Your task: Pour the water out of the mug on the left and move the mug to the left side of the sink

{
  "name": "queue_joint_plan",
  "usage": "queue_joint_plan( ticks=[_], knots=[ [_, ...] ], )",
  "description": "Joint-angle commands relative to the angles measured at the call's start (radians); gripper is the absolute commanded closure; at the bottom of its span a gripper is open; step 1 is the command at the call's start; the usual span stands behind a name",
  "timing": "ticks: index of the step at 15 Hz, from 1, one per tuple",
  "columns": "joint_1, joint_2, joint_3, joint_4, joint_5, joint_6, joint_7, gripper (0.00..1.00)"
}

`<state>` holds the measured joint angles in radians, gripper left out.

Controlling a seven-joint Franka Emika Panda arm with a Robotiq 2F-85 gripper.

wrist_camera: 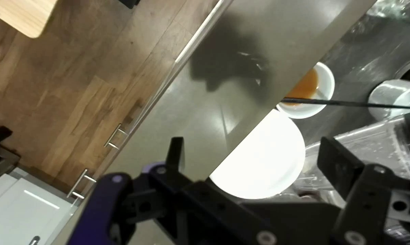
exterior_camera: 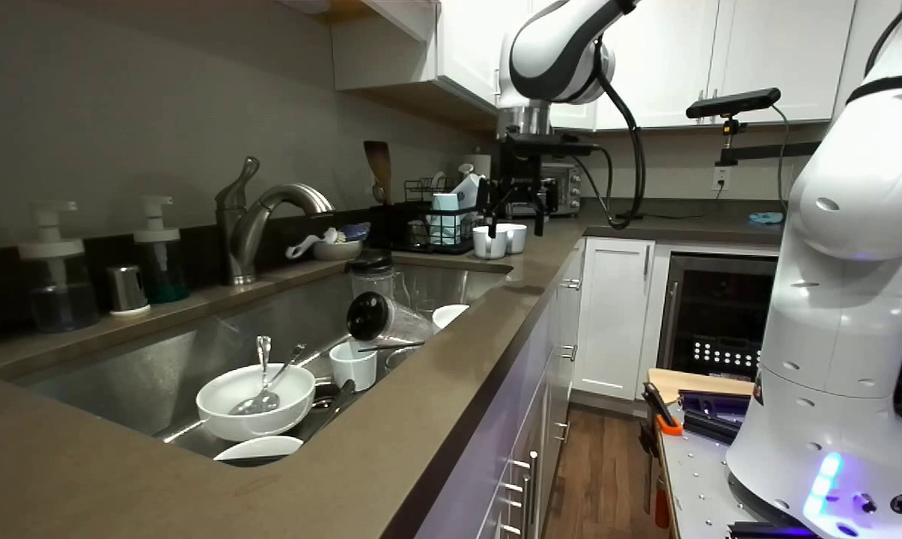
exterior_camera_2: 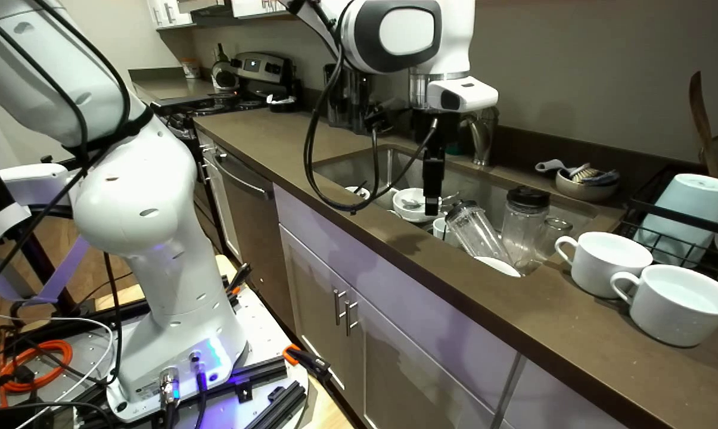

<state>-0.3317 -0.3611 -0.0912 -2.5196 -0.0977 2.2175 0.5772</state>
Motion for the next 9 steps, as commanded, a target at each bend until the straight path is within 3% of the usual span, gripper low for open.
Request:
queue_joint_plan(
  ticks=[1,9],
  knots=[
    [-0.042,0.129,-0.004,0.091,-0.065,0.005,0.133,0.0],
    [-0.019,0.301,-0.126,0.322,0.04,-0.066,0.221,0.0]
  ],
)
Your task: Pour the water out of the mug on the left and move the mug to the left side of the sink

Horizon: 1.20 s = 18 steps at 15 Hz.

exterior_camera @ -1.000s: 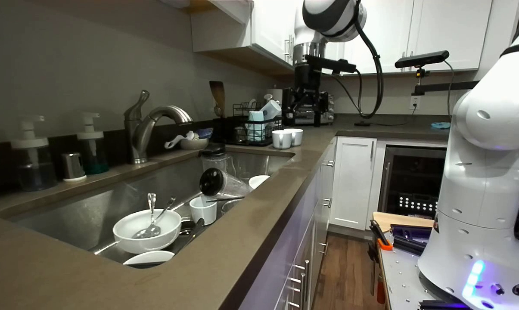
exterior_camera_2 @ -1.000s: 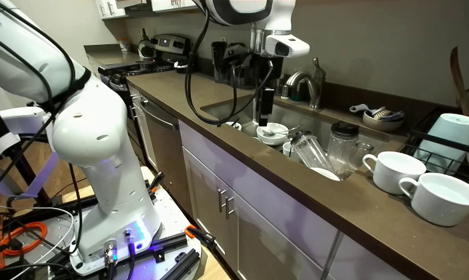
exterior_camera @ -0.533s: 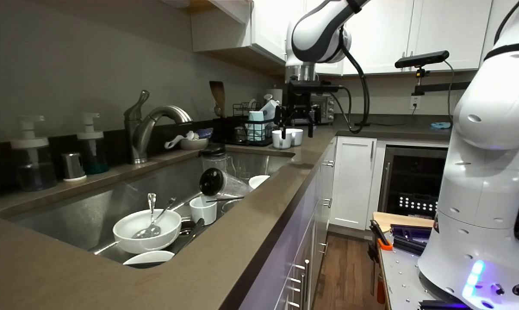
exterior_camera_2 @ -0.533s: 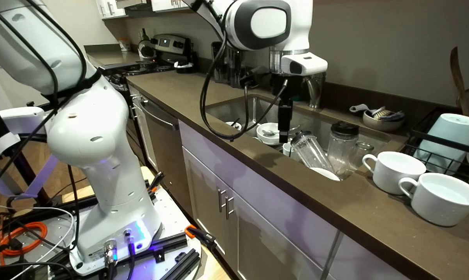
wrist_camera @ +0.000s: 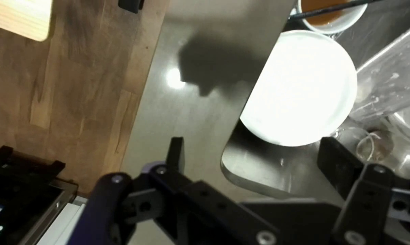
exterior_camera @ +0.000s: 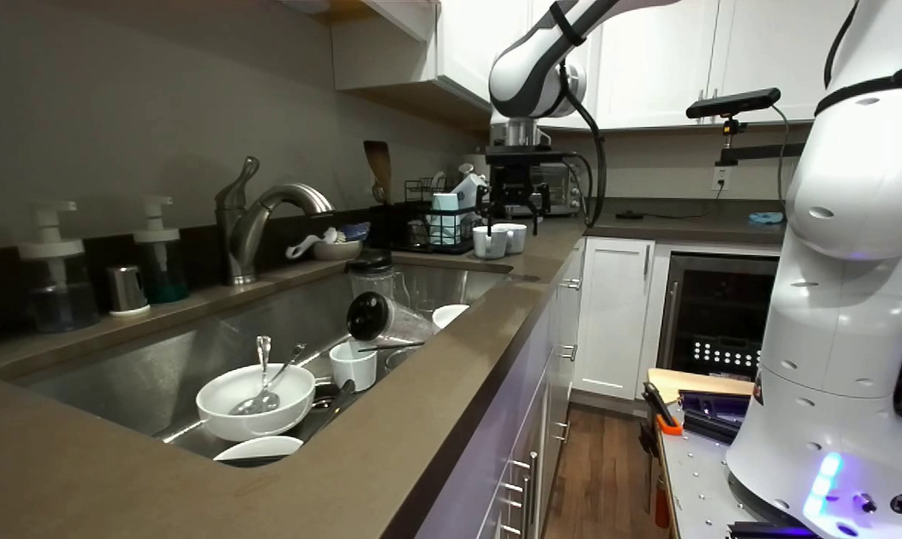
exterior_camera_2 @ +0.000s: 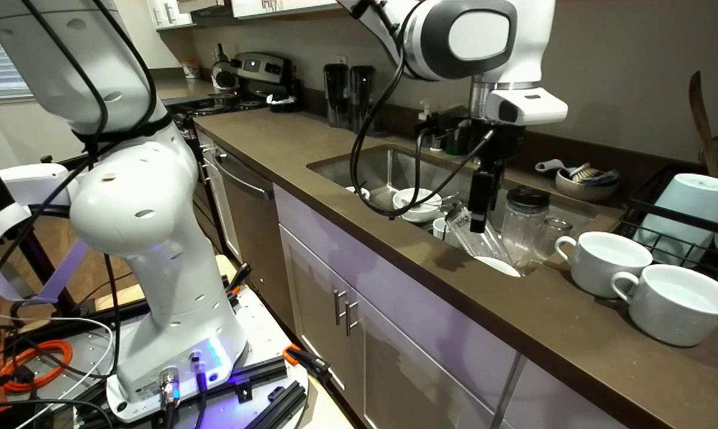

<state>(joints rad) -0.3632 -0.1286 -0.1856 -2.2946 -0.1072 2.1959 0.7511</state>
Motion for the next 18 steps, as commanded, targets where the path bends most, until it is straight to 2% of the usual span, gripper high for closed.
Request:
queue_joint_plan(
  ticks=[1,8,11,16,18],
  knots=[
    [0.015,0.084,-0.042,0.117,0.07,-0.046,0.052,0.0],
    [0.031,0.18,-0.085,0.19,0.195,-0.01,0.054,0.0],
    [0.034,0.218,-0.093,0.211,0.214,0.004,0.047,0.0],
    [0.038,0.229,-0.109,0.214,0.188,0.001,0.039,0.0],
    [0.053,0.188,-0.107,0.143,0.146,0.056,0.008,0.0]
  ],
)
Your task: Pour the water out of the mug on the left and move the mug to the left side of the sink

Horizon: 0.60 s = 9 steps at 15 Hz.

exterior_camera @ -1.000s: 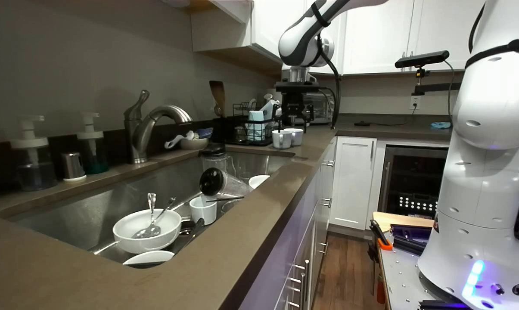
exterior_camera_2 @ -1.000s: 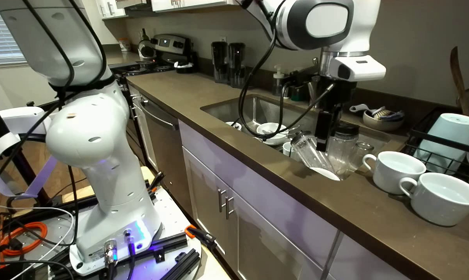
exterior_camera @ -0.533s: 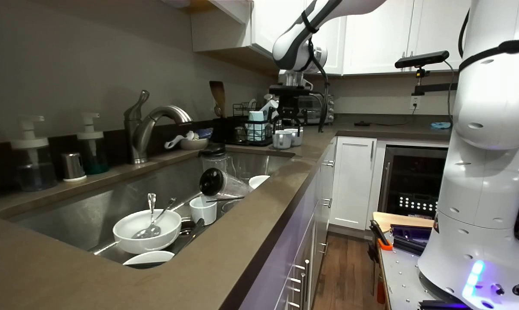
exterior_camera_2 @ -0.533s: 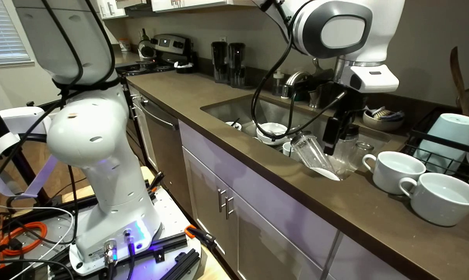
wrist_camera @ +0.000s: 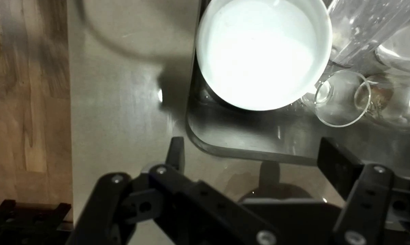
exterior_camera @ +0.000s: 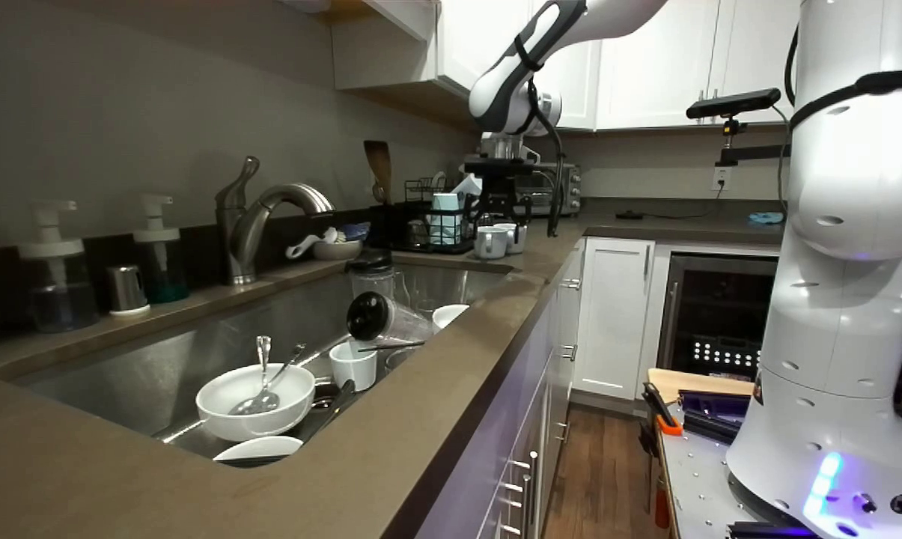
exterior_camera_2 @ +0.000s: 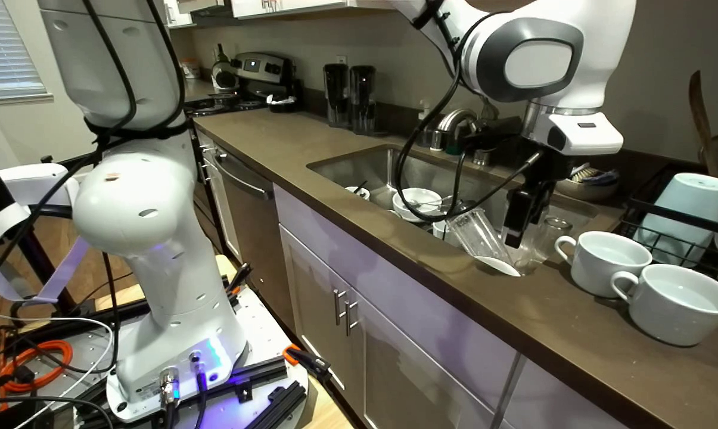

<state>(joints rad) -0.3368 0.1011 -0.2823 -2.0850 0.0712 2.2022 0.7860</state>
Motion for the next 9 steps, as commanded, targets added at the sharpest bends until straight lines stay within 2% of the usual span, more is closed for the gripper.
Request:
queue_joint_plan(
  ticks=[1,5,9],
  knots=[
    [0.031,-0.04,-0.01,-0.078,-0.049,0.066,-0.025,0.0],
    [0.044,-0.025,-0.011,-0.093,-0.057,0.123,-0.031,0.0],
    [0.039,0.004,-0.024,-0.059,-0.058,0.155,-0.021,0.0]
  ],
)
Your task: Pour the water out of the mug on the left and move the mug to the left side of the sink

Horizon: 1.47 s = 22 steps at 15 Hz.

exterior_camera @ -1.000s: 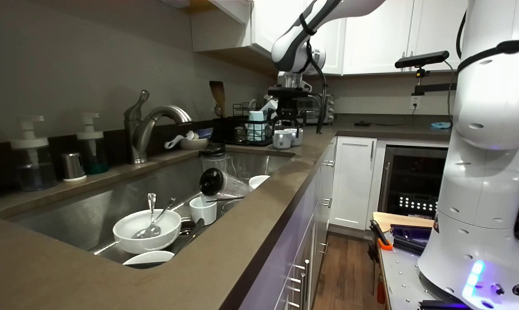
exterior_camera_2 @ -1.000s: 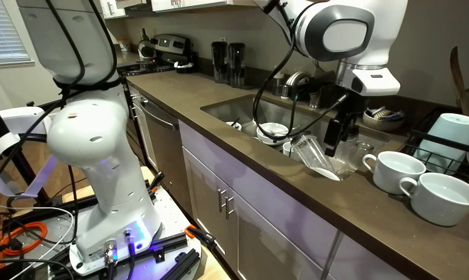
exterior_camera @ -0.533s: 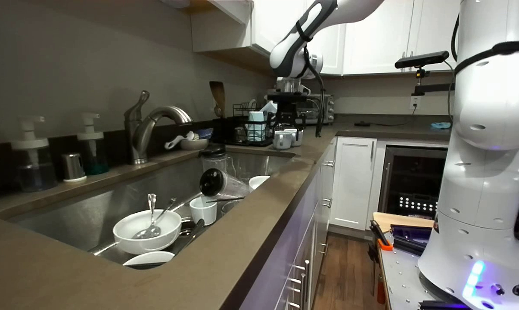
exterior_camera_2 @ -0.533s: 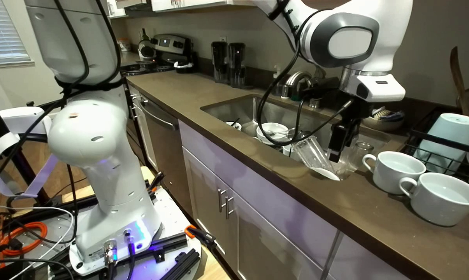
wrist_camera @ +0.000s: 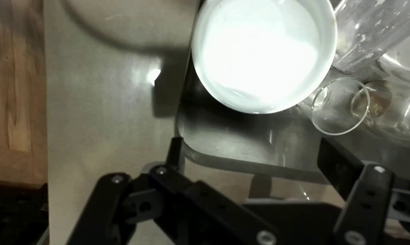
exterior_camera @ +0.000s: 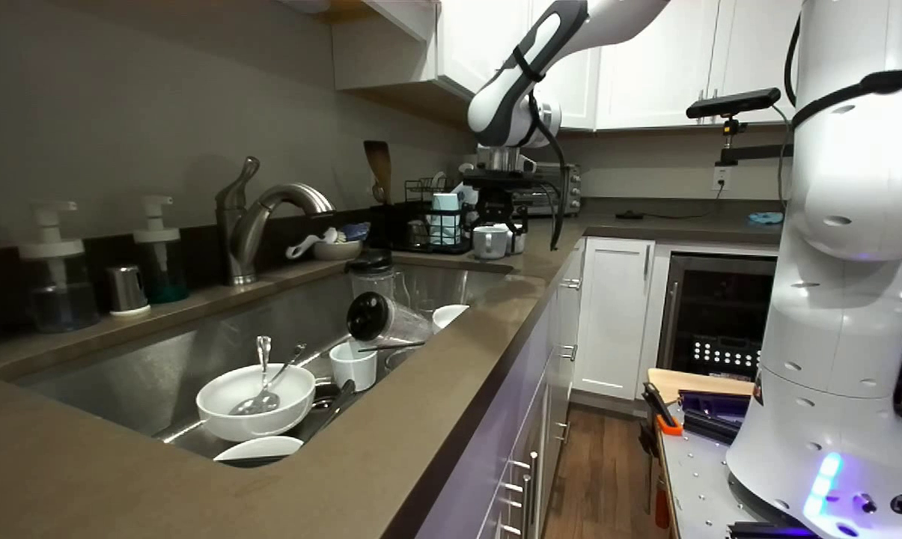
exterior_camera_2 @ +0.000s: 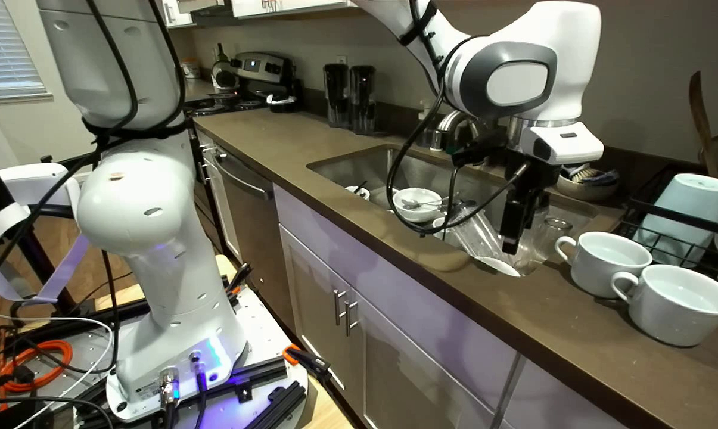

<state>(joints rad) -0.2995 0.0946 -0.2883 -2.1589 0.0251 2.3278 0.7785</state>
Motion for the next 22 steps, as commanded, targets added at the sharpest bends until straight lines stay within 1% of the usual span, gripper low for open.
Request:
queue_joint_plan(
  ticks=[1,4,11,12,13,14,15,16,17,18,22],
  knots=[
    [0.0,0.017,-0.023,0.022,-0.012,0.038,-0.012,0.0],
    [-0.006,0.044,-0.039,0.059,0.001,0.02,-0.02,0.0],
    [-0.015,0.136,-0.056,0.165,0.046,-0.07,-0.053,0.0],
    [-0.018,0.15,-0.055,0.181,0.054,-0.086,-0.06,0.15],
    [-0.02,0.164,-0.055,0.198,0.059,-0.099,-0.064,0.08],
    [-0.023,0.177,-0.054,0.217,0.068,-0.12,-0.074,0.06],
    [-0.027,0.188,-0.053,0.238,0.076,-0.145,-0.086,0.02],
    [-0.027,0.19,-0.055,0.248,0.076,-0.156,-0.086,0.01],
    [-0.009,0.167,-0.063,0.202,0.047,-0.113,-0.045,0.06],
    [-0.009,0.174,-0.063,0.214,0.049,-0.123,-0.048,0.02],
    [-0.01,0.18,-0.063,0.226,0.05,-0.13,-0.05,0.01]
  ],
)
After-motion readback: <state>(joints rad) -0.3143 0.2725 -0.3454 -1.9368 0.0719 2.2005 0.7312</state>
